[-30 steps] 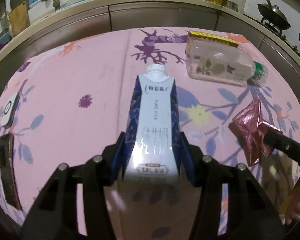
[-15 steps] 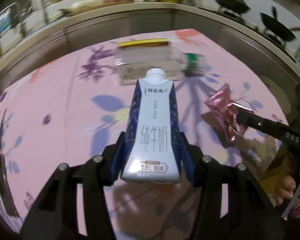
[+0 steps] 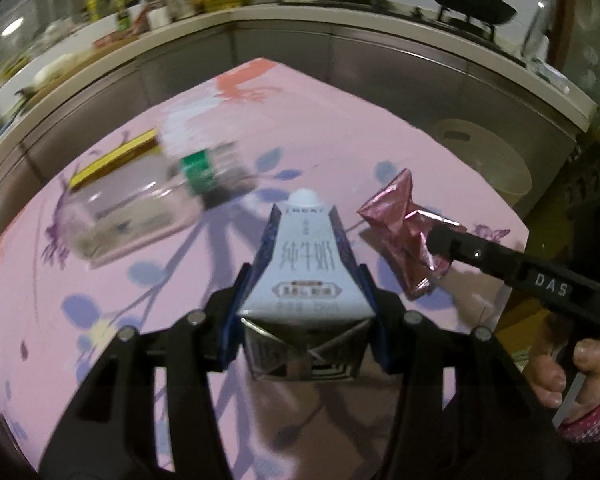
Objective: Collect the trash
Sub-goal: 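Carry the milk carton and red wrapper to the bin and open both tools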
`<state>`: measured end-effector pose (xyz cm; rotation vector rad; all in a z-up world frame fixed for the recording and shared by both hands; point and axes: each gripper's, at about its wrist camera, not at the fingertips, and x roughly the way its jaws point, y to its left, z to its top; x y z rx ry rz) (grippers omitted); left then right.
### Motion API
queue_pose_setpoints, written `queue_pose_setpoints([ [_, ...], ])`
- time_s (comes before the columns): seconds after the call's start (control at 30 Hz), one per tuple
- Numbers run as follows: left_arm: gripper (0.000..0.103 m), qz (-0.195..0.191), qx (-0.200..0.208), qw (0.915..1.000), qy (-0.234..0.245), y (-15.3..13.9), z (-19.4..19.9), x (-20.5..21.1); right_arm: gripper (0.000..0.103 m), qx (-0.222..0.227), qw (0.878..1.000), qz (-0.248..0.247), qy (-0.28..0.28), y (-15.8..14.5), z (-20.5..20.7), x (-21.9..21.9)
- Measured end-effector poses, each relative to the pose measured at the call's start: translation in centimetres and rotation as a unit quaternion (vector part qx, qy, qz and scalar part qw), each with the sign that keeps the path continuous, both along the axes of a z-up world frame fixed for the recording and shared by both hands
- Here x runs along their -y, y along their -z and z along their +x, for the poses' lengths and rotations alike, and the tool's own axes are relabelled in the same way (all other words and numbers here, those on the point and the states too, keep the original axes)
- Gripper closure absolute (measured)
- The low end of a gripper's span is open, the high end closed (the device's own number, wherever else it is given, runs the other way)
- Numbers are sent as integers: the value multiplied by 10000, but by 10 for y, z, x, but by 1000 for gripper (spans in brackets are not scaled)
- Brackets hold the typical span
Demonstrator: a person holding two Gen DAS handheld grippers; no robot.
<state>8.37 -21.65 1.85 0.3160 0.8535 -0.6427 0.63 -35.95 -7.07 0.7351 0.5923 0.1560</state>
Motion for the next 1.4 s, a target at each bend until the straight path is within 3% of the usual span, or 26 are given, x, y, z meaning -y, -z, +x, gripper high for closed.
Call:
queue_pose_setpoints([
  [0.53,54,136,145,9930,1164,-12,7,140,101,184,9927,477,1090,15,-23,98],
  [0.9,54,-36,169,9830,1827,-15,12,251,101,331,9727,533,2234,22,-56,187],
  [1.23,53,-63,11,9740,2265,6,18,329,99,181,9566,398,2880,29,-57,229],
  [1.27,51,8,71,9735,2286,7,17,333,93,172,9558,331,2915,28,-56,230],
  [1.3,39,70,166,9740,2258,8,15,336,78,196,9554,328,2928,28,-55,231],
  [1.33,34,84,272,9749,2209,6,14,337,68,208,9547,336,2951,27,-55,231],
  [1.4,33,-81,281,9765,2135,1,16,332,44,251,9470,355,3182,27,-60,233],
])
